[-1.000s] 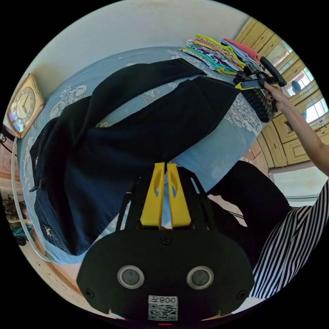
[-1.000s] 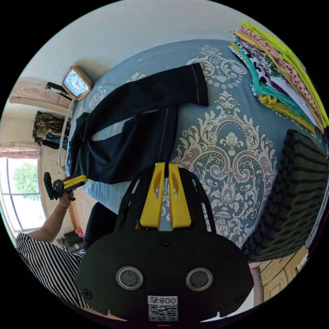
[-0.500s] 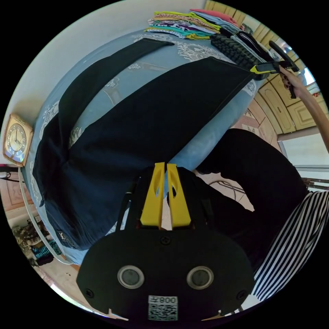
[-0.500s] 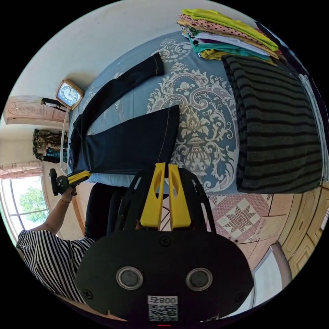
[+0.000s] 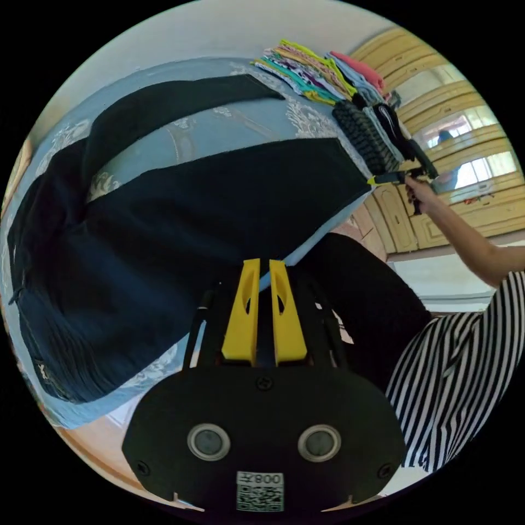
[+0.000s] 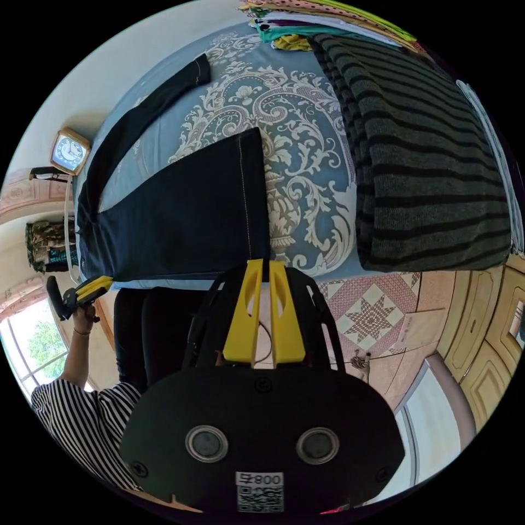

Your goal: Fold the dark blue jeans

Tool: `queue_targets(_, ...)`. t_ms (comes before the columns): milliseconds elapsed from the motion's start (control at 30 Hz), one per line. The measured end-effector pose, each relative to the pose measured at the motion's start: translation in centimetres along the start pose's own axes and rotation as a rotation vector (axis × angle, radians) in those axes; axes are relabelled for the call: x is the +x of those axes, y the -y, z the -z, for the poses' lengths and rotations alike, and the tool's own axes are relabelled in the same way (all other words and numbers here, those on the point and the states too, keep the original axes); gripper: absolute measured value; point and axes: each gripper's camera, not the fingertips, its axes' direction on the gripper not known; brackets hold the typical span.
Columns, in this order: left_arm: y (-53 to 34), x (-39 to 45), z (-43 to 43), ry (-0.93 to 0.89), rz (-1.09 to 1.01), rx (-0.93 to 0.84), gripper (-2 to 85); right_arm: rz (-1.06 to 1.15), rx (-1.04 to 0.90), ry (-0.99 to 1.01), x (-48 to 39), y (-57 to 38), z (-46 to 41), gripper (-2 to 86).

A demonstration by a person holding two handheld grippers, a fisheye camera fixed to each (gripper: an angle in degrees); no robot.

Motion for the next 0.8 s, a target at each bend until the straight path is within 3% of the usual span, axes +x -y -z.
queue_targets(200, -1.8, -5.8, 6.2, -0.061, 0.145, 0.199, 6.2, -0.103, 0.112, 0.043, 2.1, 0.3, 2.4, 3.6)
queue_targets(333, 0.4, -8.4, 8.2, -0.004, 0.153, 0.226, 7.8, 0.001, 0.217, 0.145, -0.5, 4.4, 4.7, 5.4)
queue_targets(533, 7.6, -10.9, 10.5, 0.142, 0.140, 0.252, 9.5, 0.226, 0.238, 0.110, -9.8, 16.9, 6.0, 7.7)
queue_targets(700, 9.3, -13.0, 14.1, 0.345, 0.215, 0.354, 9.6, 0.243, 0.185, -0.092, -13.8, 24.0, 4.1, 8.3)
queue_targets(800, 8.7, -16.1, 16.0, 0.440, 0.311, 0.352, 9.7, 0.177, 0.182, -0.077, -13.2, 25.7, 2.7, 9.0)
